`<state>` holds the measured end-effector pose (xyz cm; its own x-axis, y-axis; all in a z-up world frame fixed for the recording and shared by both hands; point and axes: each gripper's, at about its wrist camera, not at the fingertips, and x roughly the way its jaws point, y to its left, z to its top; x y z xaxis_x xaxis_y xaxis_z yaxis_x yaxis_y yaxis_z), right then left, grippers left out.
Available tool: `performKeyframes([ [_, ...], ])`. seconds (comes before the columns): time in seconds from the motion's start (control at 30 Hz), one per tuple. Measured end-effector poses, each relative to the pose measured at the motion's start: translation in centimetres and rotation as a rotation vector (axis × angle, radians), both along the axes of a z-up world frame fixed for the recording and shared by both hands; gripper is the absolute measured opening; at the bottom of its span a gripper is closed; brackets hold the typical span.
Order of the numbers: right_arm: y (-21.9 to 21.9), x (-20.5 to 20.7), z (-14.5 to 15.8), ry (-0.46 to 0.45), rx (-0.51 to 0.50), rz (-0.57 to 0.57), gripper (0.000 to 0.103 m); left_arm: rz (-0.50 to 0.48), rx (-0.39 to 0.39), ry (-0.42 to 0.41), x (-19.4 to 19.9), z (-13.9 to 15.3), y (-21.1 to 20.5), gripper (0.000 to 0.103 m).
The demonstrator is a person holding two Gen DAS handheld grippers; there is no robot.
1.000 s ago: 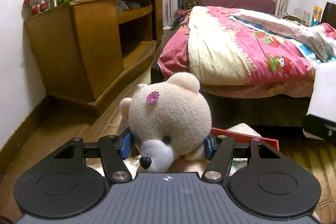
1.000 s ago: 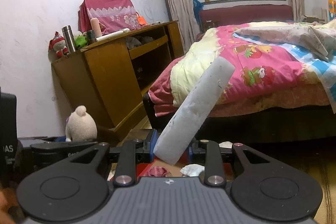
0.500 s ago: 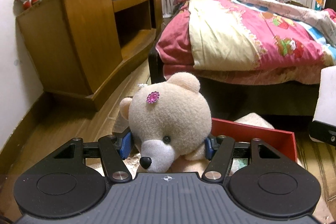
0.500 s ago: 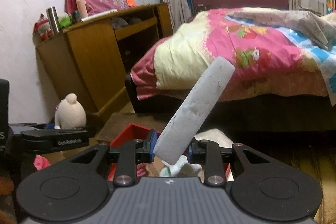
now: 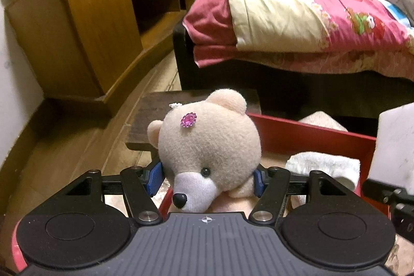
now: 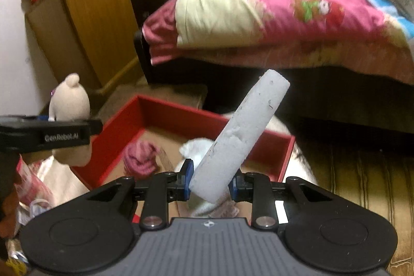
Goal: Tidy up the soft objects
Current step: 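Carry the teddy bear with the left tool while the right tool carries the sponge to the box, then open the left tool to drop the bear while the right tool drops the sponge into the box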
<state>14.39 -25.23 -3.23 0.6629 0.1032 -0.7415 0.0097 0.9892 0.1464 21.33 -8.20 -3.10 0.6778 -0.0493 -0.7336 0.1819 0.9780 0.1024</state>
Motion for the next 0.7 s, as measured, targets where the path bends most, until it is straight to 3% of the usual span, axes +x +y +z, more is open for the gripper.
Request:
performKeyframes([
  [0.2, 0.0, 0.5, -1.4, 0.084, 0.006, 0.018, 0.003, -0.022, 0.018, 0.031, 0.1, -1.1, -0.7, 0.072],
  [0.37, 0.2, 0.3, -1.3, 0.102, 0.012, 0.01, 0.026, -0.024, 0.024, 0.011, -0.2, -0.5, -0.7, 0.08],
  [0.7, -0.4, -0.4, 0.7, 0.066, 0.096, -0.006, 0.029, -0.001, -0.009, 0.013, -1.1, 1.5, 0.2, 0.084],
])
